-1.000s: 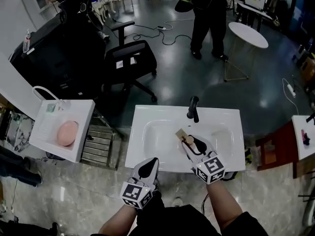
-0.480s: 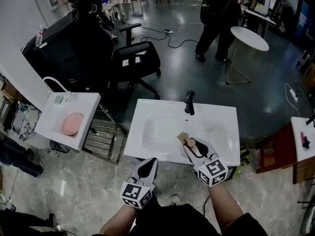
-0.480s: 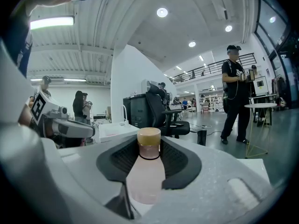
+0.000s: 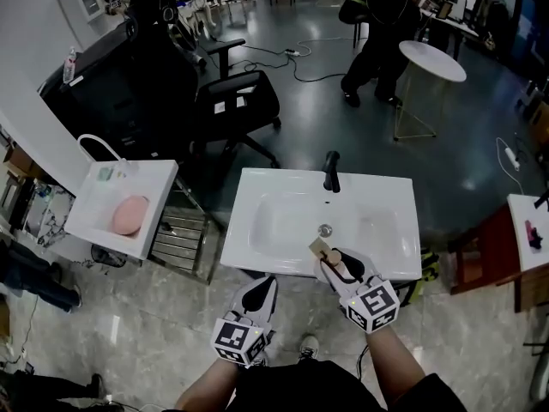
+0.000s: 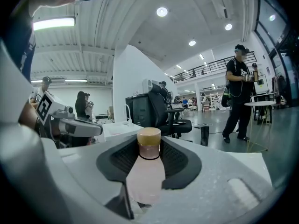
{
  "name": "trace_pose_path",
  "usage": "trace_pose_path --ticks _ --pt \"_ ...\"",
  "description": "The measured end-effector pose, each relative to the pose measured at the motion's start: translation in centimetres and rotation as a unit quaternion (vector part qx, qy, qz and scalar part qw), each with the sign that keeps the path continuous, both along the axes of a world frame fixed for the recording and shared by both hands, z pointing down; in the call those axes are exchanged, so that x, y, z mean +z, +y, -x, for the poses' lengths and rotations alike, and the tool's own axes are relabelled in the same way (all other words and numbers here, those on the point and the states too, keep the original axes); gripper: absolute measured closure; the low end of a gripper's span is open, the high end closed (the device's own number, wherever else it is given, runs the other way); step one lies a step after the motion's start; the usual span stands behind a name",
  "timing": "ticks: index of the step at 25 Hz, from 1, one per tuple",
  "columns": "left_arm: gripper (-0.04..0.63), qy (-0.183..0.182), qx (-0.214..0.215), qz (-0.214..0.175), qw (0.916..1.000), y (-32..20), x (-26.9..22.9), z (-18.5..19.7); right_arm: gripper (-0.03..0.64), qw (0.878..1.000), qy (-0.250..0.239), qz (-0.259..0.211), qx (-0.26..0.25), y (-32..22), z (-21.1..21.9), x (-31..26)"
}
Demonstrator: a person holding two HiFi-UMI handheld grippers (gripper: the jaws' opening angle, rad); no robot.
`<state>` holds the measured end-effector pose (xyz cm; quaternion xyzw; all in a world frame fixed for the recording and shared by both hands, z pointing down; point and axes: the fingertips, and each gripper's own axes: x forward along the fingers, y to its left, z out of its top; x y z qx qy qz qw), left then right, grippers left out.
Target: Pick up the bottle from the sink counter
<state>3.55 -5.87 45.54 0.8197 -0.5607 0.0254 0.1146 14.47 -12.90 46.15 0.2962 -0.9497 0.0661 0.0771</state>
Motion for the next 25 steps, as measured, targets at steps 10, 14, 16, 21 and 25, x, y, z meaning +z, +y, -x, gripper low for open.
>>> trace_pose_path --ticks 10,14,16,21,25 --pt "0.592 0.006 0.046 0.019 0.9987 2.0 -0.1 2.8 0.477 0.999 -0.005 0.005 0.038 3.4 2.8 -0.5" --pt "0.592 0.007 0.065 0.016 0.9978 2.8 -0.4 4.2 0.477 0.999 -0.005 0.004 0.054 4.9 4.1 -0.7" --pt "0.592 0.008 0.072 0.015 0.9973 3.3 -0.5 4.8 0.477 0.998 -0.004 0.005 0.061 5.6 4.7 -0.7" --pt "0.592 0.011 0.085 0.015 0.9962 5.2 -0.3 6.8 0.477 0.997 -0.001 0.006 0.073 7.9 6.7 -0.7" --pt "0.592 0.012 0.096 0.015 0.9952 6.5 -0.2 8.2 0.477 0.997 0.0 0.006 0.081 9.3 8.2 -0.7"
